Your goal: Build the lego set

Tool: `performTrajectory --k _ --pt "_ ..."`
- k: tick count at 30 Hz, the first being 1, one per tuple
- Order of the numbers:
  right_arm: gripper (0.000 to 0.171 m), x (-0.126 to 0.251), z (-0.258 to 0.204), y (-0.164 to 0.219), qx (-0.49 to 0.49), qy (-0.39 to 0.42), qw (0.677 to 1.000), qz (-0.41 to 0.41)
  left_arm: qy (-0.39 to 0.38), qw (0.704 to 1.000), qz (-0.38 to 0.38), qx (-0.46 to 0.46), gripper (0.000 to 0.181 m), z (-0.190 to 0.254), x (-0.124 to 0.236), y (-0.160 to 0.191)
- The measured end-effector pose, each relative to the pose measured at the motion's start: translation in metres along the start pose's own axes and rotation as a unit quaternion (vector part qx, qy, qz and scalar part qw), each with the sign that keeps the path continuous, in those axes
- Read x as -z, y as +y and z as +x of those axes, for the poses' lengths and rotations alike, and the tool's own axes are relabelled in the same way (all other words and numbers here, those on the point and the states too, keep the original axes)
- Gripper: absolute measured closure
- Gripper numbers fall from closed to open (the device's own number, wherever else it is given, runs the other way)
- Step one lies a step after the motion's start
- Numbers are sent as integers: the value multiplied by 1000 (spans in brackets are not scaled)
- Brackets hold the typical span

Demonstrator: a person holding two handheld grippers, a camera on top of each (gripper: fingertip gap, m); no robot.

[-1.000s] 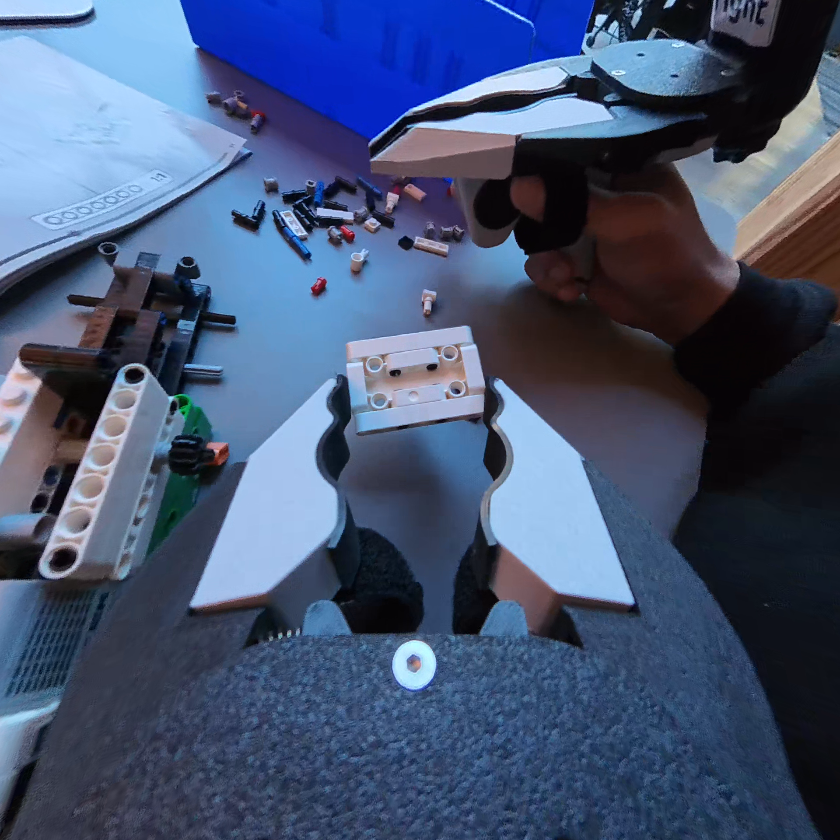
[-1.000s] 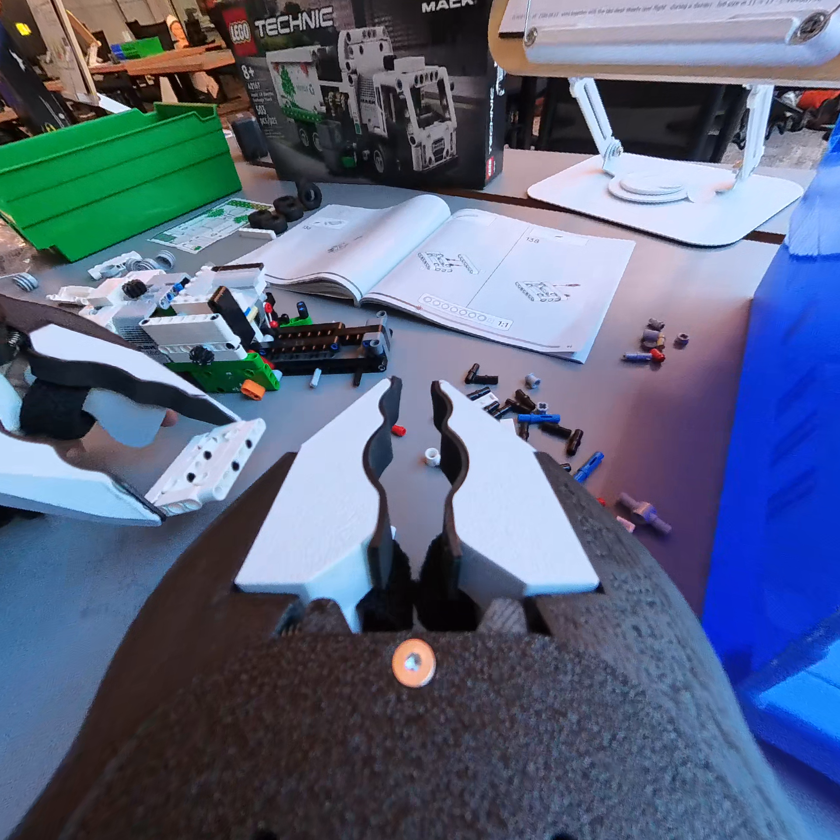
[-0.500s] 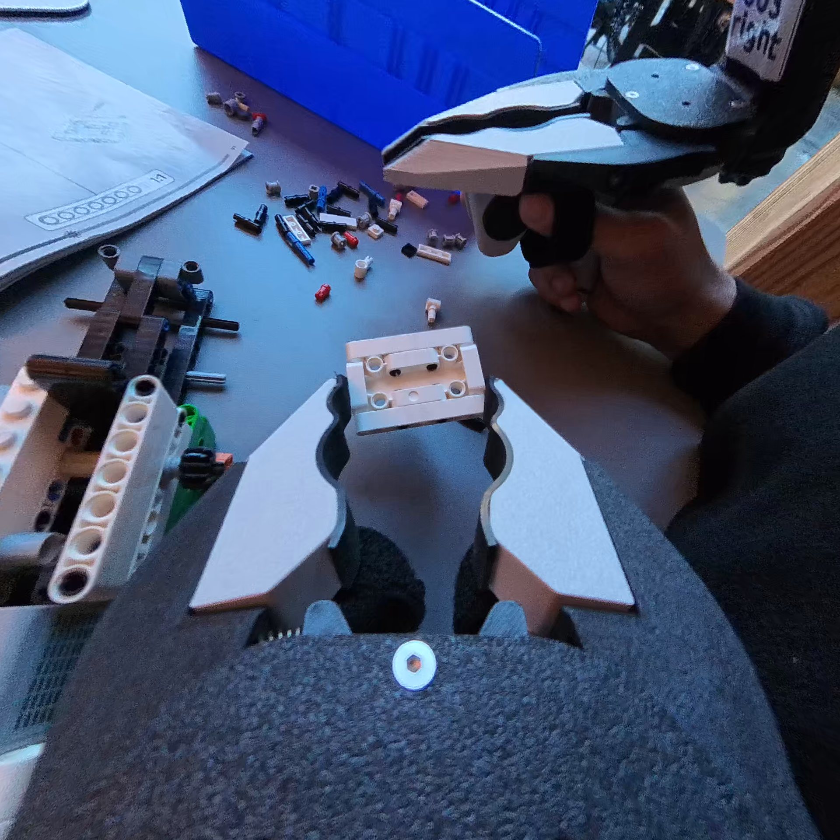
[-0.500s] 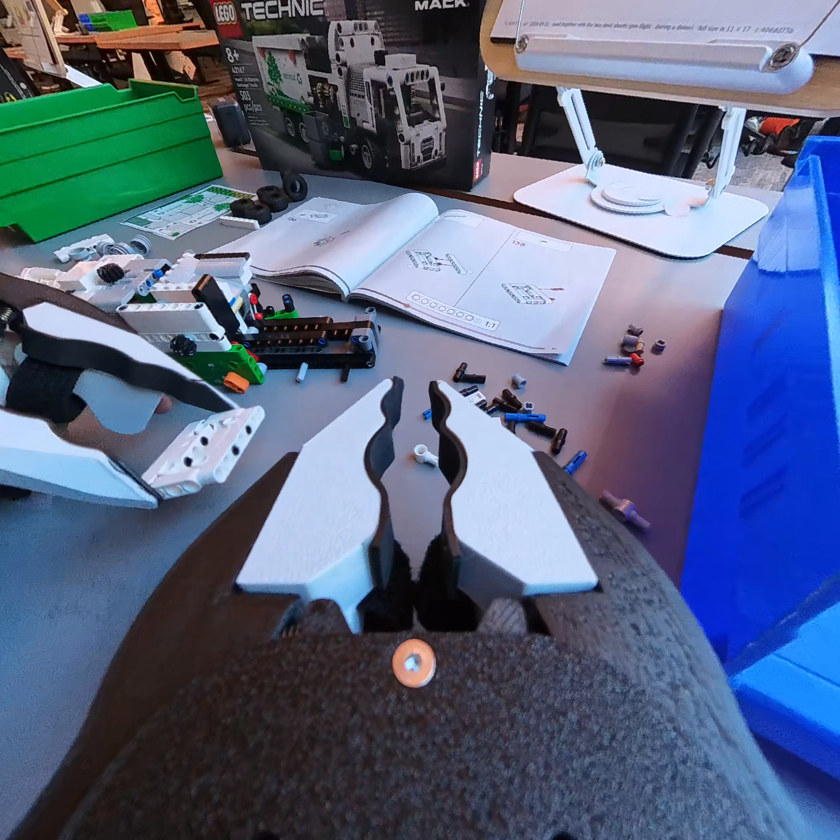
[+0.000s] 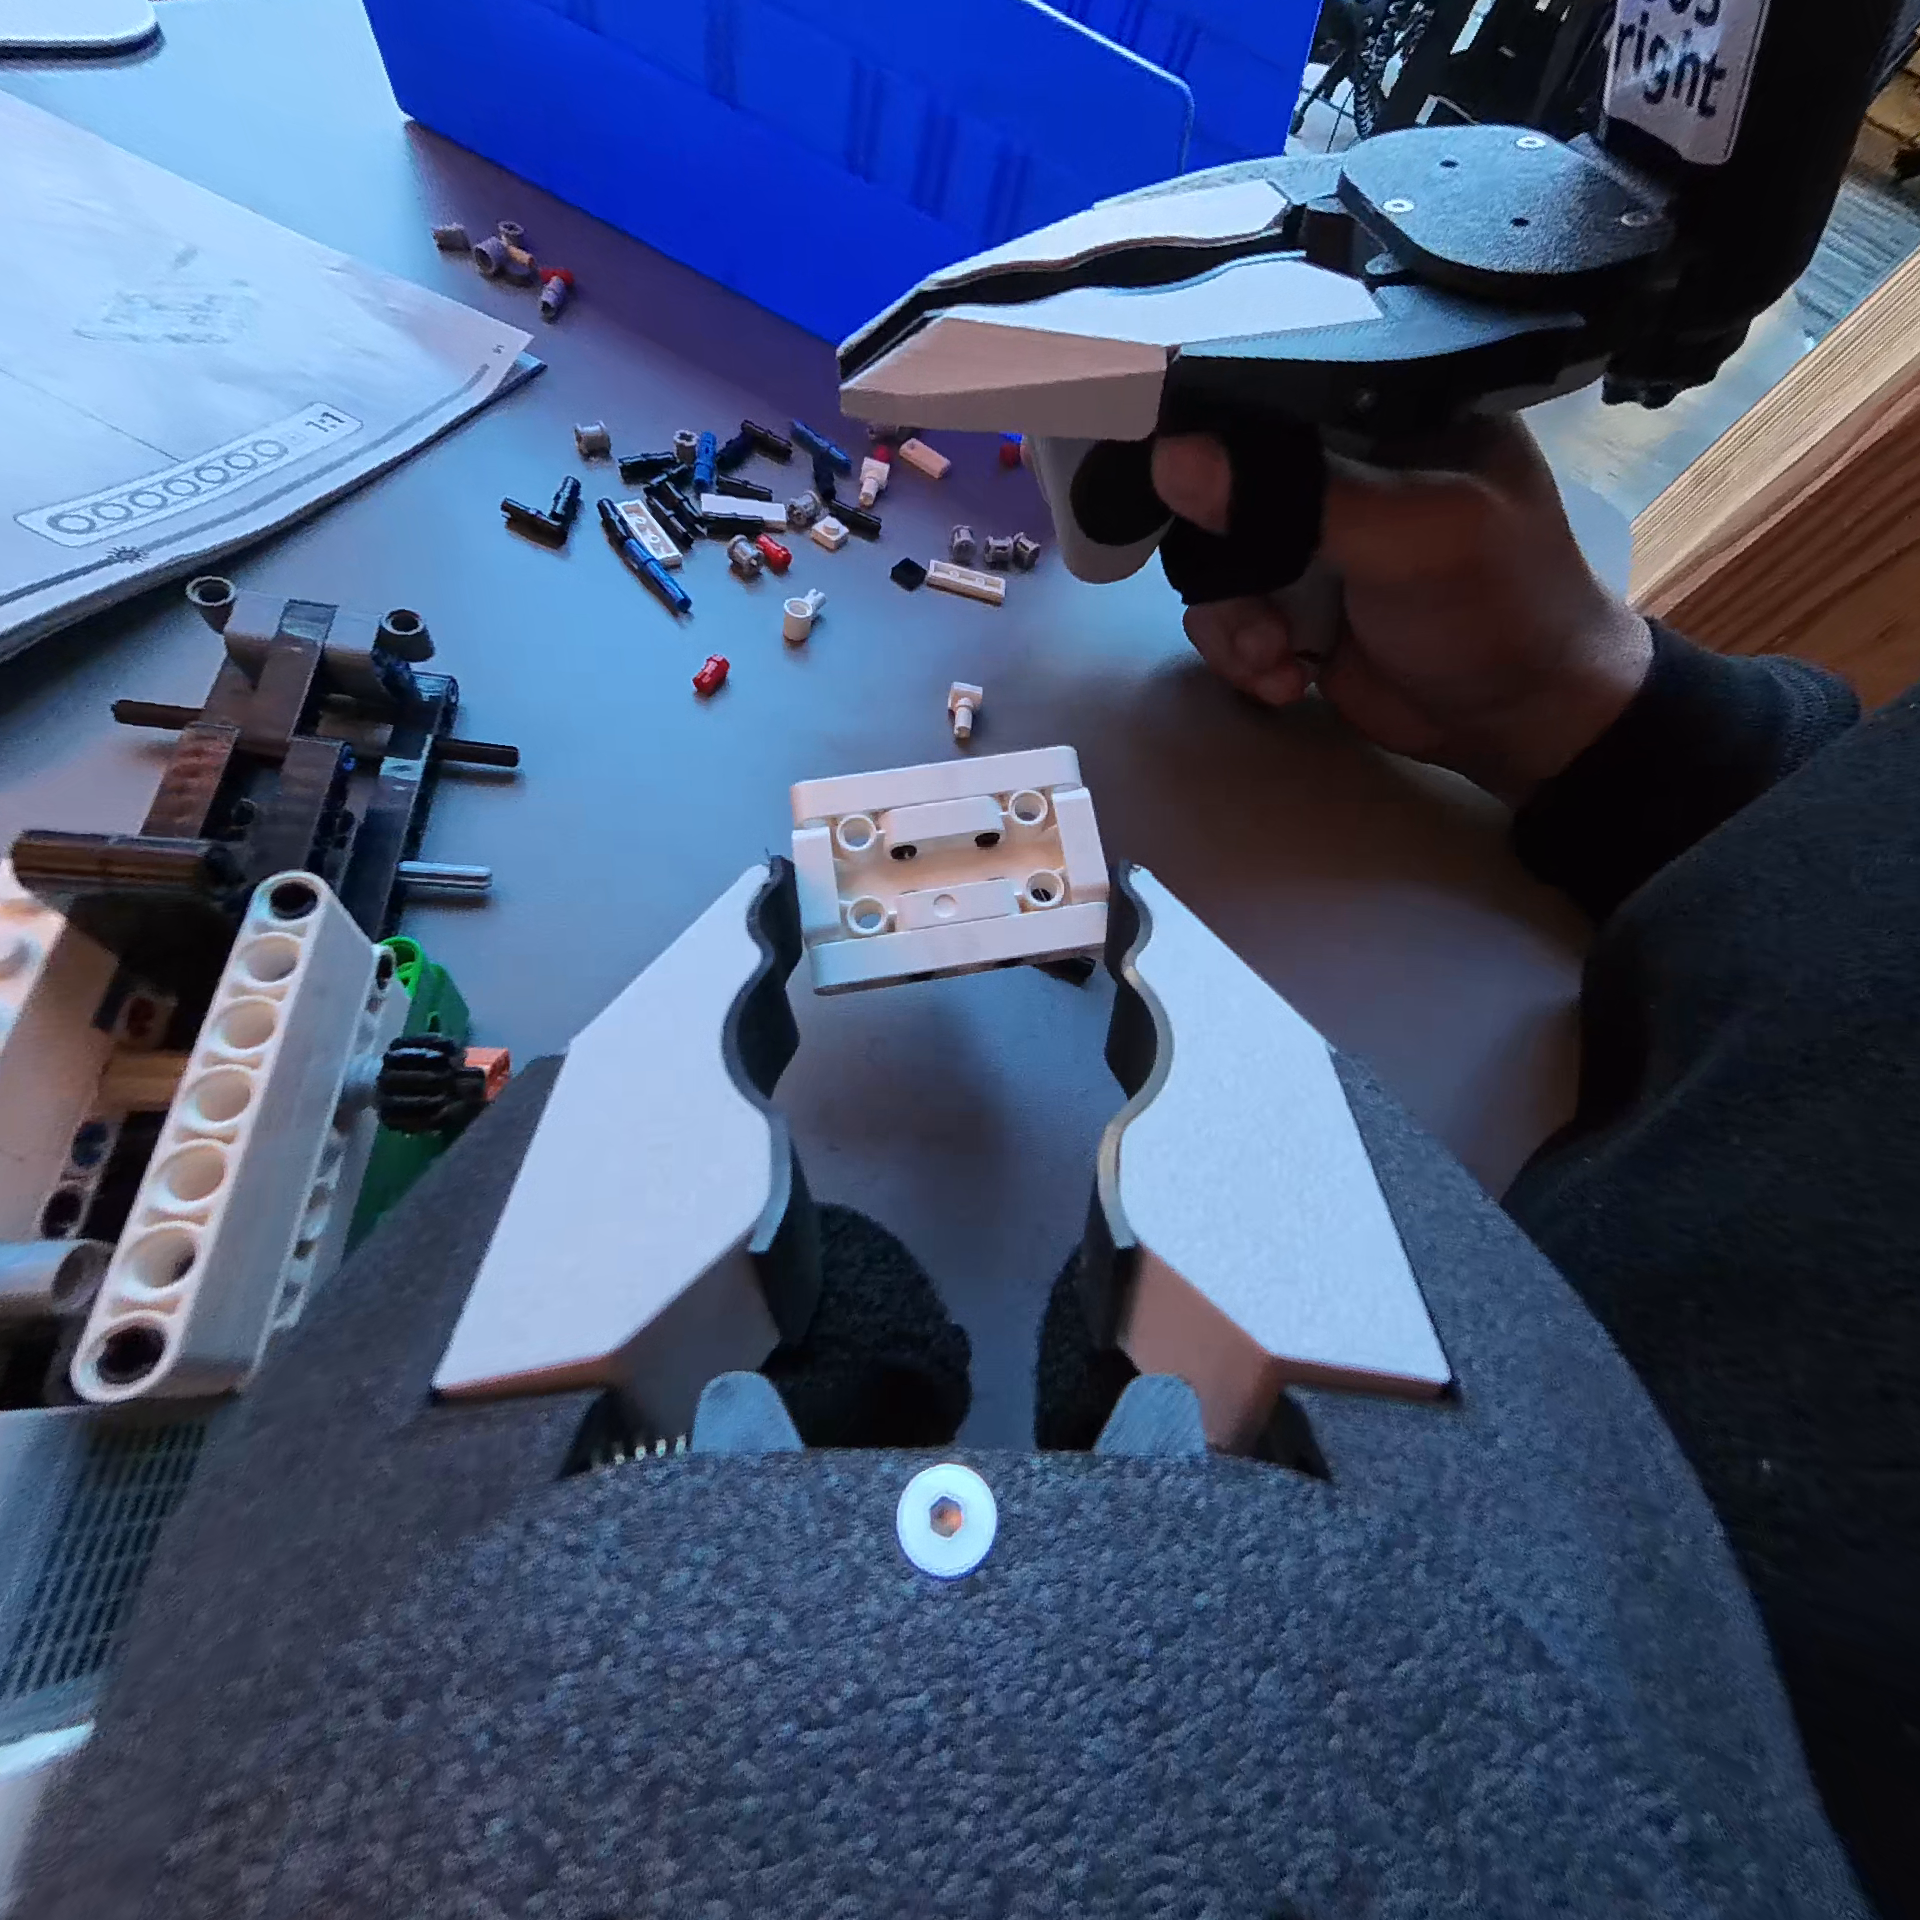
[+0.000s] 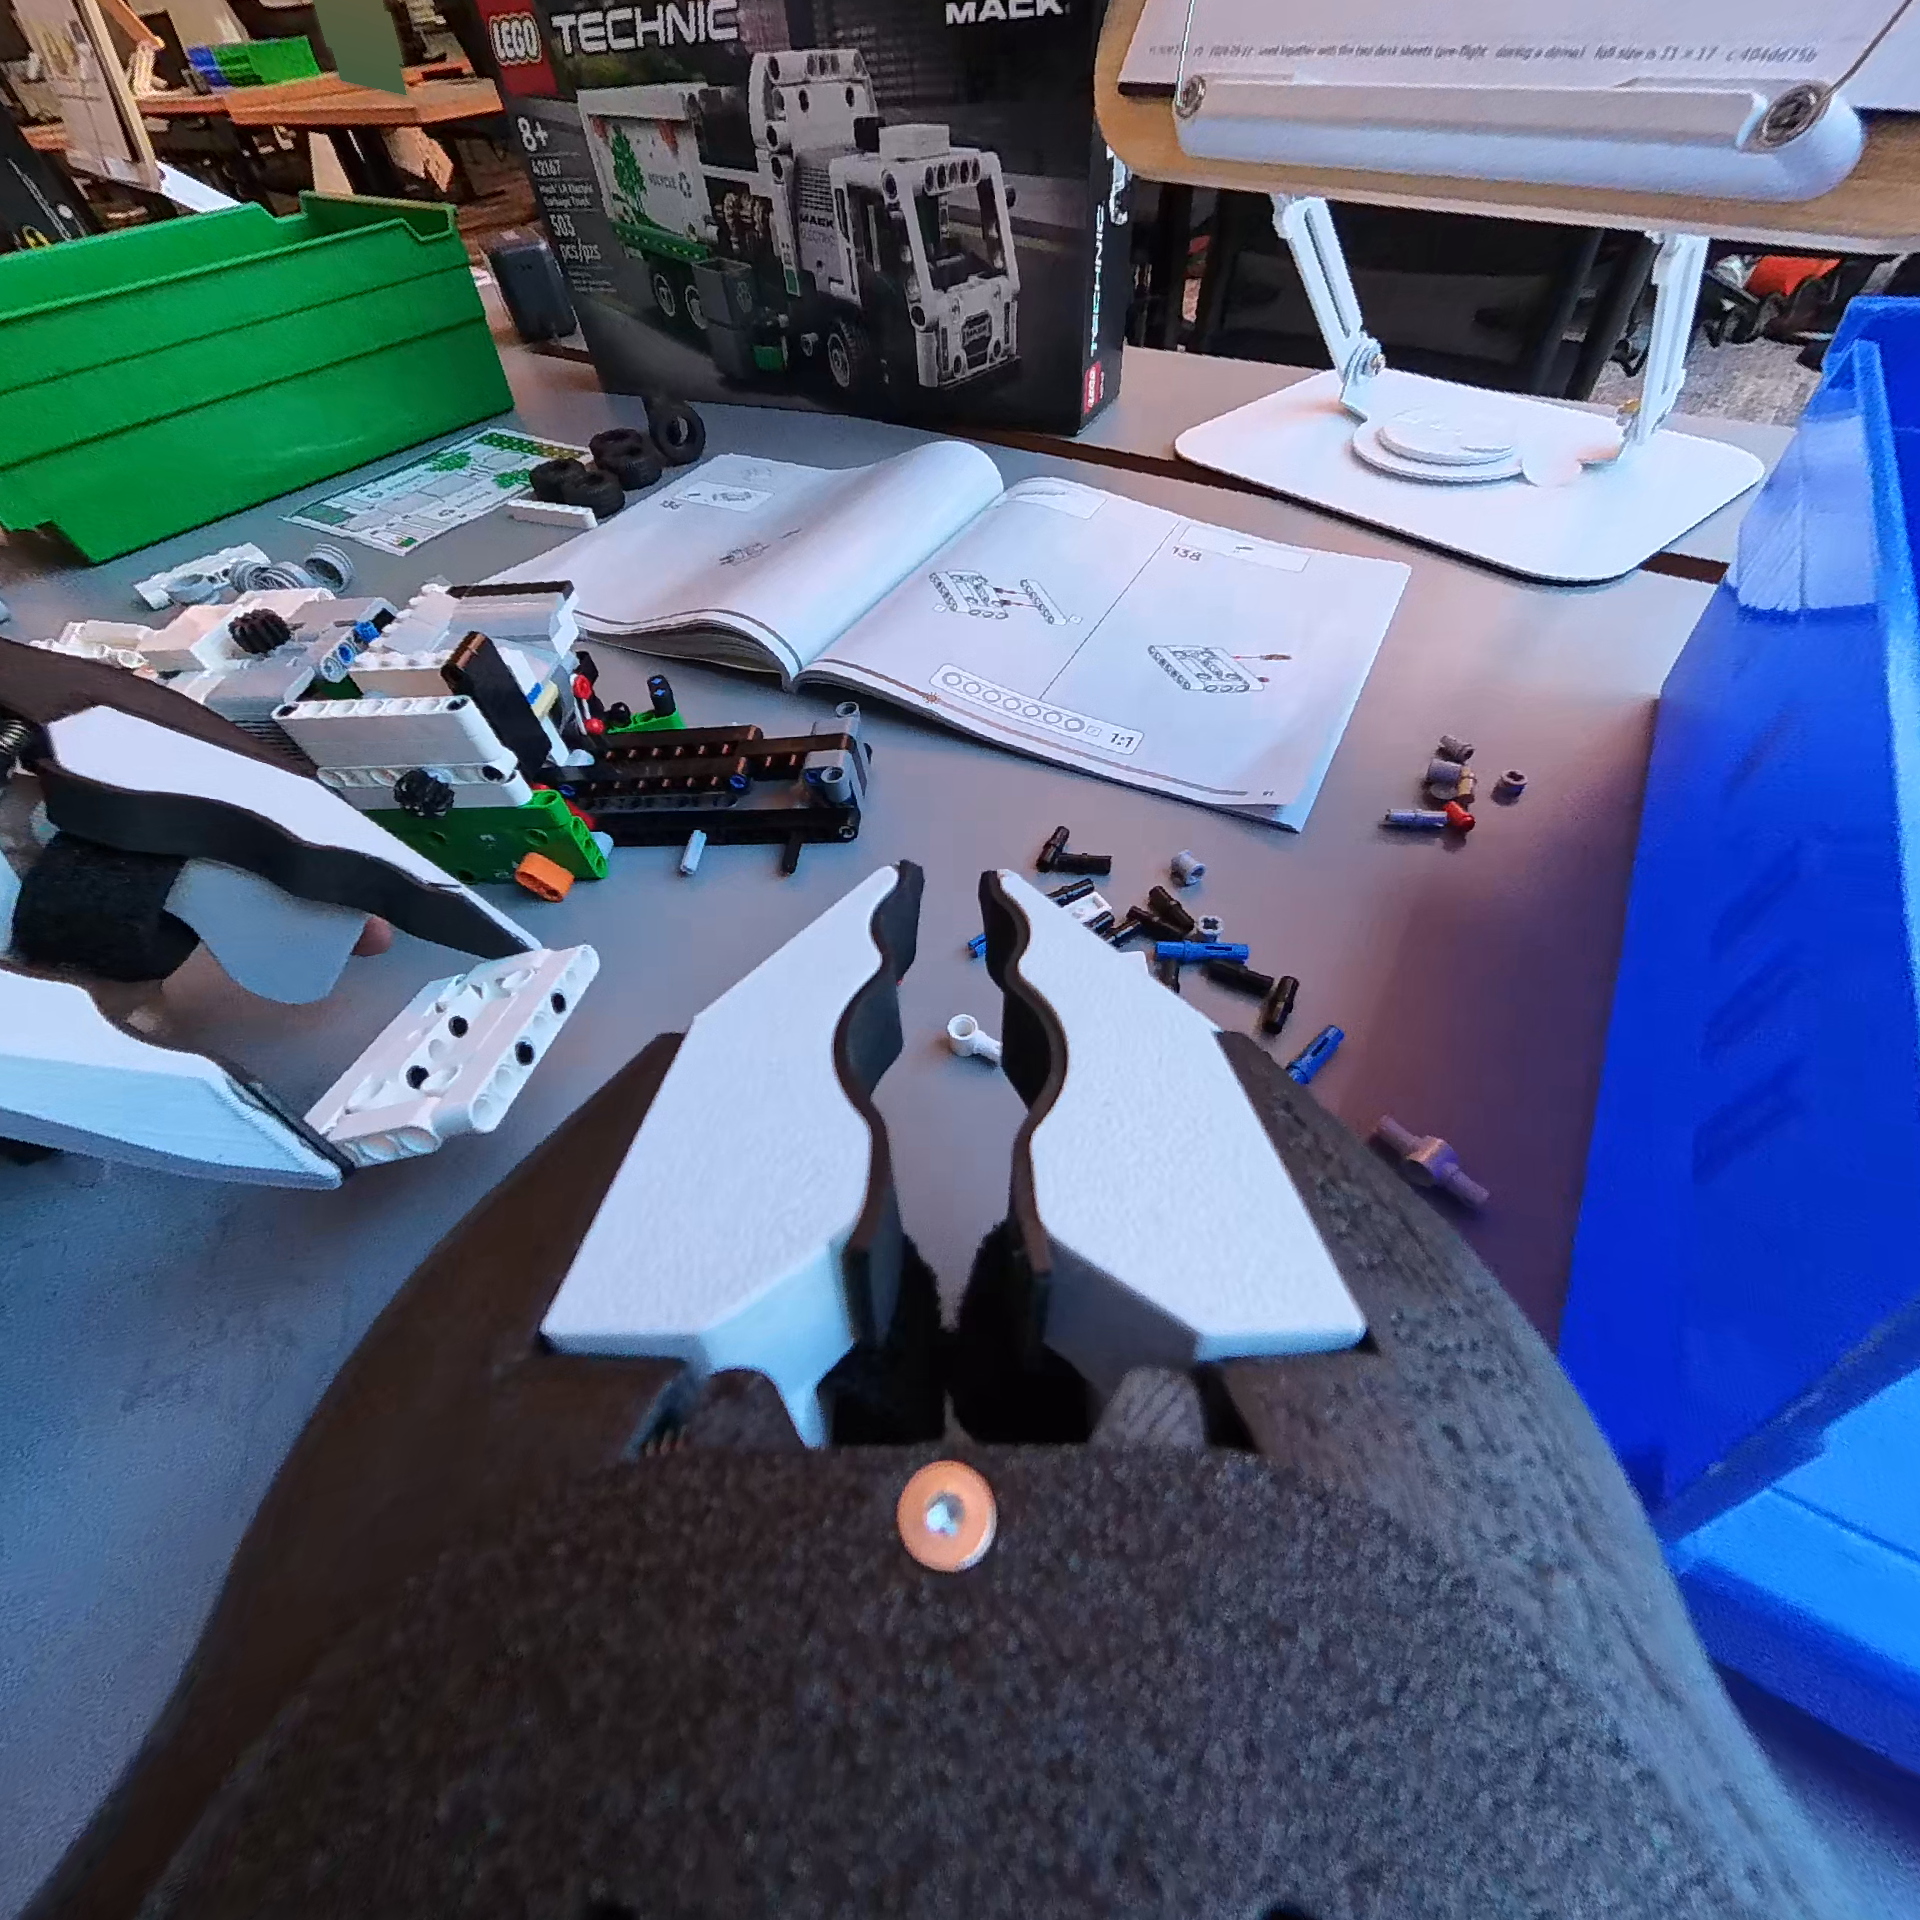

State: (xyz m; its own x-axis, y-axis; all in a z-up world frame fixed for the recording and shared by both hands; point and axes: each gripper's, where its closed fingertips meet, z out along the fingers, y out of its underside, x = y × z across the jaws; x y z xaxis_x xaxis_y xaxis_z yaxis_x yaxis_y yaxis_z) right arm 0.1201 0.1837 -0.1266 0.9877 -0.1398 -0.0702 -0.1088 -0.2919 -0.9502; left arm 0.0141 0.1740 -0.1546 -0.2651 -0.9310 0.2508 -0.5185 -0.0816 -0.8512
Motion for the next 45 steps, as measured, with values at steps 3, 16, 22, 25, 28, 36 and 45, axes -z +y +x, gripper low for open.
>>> performTrajectory --k 3,16,22,25,28,36,45 --pt "159 0 0 1 -1 -1 1000 -3 3 1000 1 4 123 0 0 0" --pt "160 -1 -1 1 -2 -3 1000 -4 5 1000 2 13 123 -2 0 0" --pt "160 -1 -1 2 -2 -4 1000 -6 3 1000 3 12 123 -2 0 0" --pt "160 -1 -1 2 -1 -4 1000 -7 3 1000 3 13 123 -2 0 0" --pt "160 -1 -1 2 -2 -4 1000 -7 4 1000 4 14 123 -3 -1 -1" --pt "161 -1 -2 2 -1 -4 1000 -7 4 1000 3 14 123 -4 -1 -1" --pt "162 0 -4 2 21 4 1000 -2 -8 1000 20 -6 123 -4 1 -5"
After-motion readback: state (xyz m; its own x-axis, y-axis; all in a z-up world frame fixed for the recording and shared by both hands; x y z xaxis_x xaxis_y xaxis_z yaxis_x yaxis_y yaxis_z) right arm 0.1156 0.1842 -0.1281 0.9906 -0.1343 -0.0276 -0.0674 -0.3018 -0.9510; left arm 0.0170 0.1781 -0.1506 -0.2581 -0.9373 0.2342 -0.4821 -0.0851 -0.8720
